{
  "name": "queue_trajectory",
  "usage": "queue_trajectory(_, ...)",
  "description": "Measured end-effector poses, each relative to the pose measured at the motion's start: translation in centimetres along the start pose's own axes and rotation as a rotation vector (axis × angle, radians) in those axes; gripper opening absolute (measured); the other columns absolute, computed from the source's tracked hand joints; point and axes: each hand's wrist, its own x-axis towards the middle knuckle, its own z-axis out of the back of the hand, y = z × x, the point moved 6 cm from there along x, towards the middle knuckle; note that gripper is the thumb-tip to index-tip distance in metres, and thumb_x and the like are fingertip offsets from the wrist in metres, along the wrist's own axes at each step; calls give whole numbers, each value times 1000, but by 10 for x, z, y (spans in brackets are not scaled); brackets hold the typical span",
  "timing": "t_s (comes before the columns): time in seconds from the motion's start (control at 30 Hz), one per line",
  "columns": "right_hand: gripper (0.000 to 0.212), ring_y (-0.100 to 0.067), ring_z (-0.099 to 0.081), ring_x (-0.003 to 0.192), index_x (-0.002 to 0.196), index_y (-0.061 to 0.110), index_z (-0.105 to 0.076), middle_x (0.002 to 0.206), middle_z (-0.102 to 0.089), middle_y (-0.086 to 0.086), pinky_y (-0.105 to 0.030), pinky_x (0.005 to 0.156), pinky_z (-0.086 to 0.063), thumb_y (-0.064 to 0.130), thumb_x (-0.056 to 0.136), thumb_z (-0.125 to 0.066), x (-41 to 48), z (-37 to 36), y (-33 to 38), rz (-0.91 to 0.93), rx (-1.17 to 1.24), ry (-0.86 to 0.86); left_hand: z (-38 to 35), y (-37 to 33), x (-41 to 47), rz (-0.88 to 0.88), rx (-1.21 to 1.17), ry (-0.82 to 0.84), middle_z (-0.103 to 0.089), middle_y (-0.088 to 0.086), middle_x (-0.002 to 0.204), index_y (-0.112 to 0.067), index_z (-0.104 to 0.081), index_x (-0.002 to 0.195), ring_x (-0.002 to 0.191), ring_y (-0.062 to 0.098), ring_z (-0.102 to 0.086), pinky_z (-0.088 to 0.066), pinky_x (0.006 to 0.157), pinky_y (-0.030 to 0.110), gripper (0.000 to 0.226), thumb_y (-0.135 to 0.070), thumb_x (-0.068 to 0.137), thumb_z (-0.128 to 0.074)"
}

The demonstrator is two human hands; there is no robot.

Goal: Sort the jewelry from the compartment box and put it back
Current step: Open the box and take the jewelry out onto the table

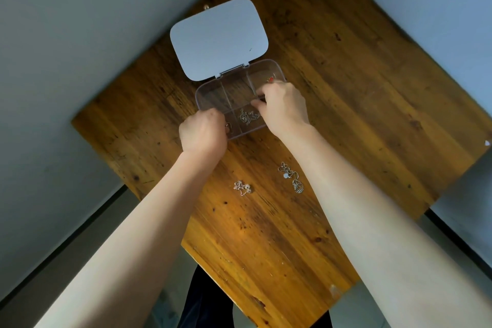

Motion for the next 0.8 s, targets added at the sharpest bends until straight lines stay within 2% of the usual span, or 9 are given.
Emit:
queue_trajectory(0.1,28,-27,-70,99,116,13,-75,110,-74,-10,-35,83,-60,30,93,-70,0,1,-6,-18,101,-44,2,-1,-1,-23,-19,-35,-73,12,90,-14,-74,100,83,36,-68,-47,64,34,12,-14,94,-63)
queue_trajectory(0.27,16,-11,-66,83,103,13,-77,97,-76,-1,-19,72,-51,24,94,-69,-10,17,-4,-25,345,-181,5,0,-9,-58,-123,-161,-73,10,90,-14,-74,100,80,34,-67,-37,61,32,17,-16,98,-57)
queue_trajectory(0.33,16,-7,-62,83,104,14,-72,93,-71,5,-17,71,-50,26,98,-63,-15,21,-5,-49,394,-203,8,4,-15,-85,-244,-245,-73,8,95,-15,-75,102,82,33,-68,-39,60,31,18,-20,98,-59)
queue_trajectory(0.43,11,-7,-68,85,106,13,-59,96,-67,7,-13,69,-54,22,103,-54,-27,33,-5,-51,550,-270,16,11,-28,-94,-433,-365,-68,8,106,-13,-73,105,84,29,-65,-39,61,29,17,-23,96,-64)
queue_trajectory(0.53,9,-3,-71,87,108,8,-54,102,-69,4,-14,68,-57,16,104,-50,-43,55,-4,-32,704,-375,24,20,-41,-121,-615,-434,-67,6,112,-11,-69,104,100,29,-60,-44,73,31,15,-23,95,-65)
queue_trajectory(0.63,10,-7,-71,87,110,6,-55,99,-70,-1,-14,70,-57,13,104,-50,-62,82,-3,-22,813,-442,36,25,-54,-34,-1087,-349,-69,-7,116,-17,-60,102,95,17,-67,-52,75,31,7,-23,99,-59)
queue_trajectory(0.7,12,-10,-71,85,110,3,-55,97,-71,-4,-16,71,-57,13,103,-51,-76,97,-3,-24,857,-467,46,19,-64,0,-1308,-280,-74,-4,108,-12,-57,105,94,20,-70,-58,77,34,9,-20,102,-54)
queue_trajectory(0.8,14,-14,-72,84,111,0,-56,95,-71,-6,-21,72,-60,12,103,-51,-98,111,-5,-51,907,-475,57,7,-83,-8,-1480,-234,-77,3,96,-7,-56,107,92,27,-72,-59,80,39,13,-18,103,-52)
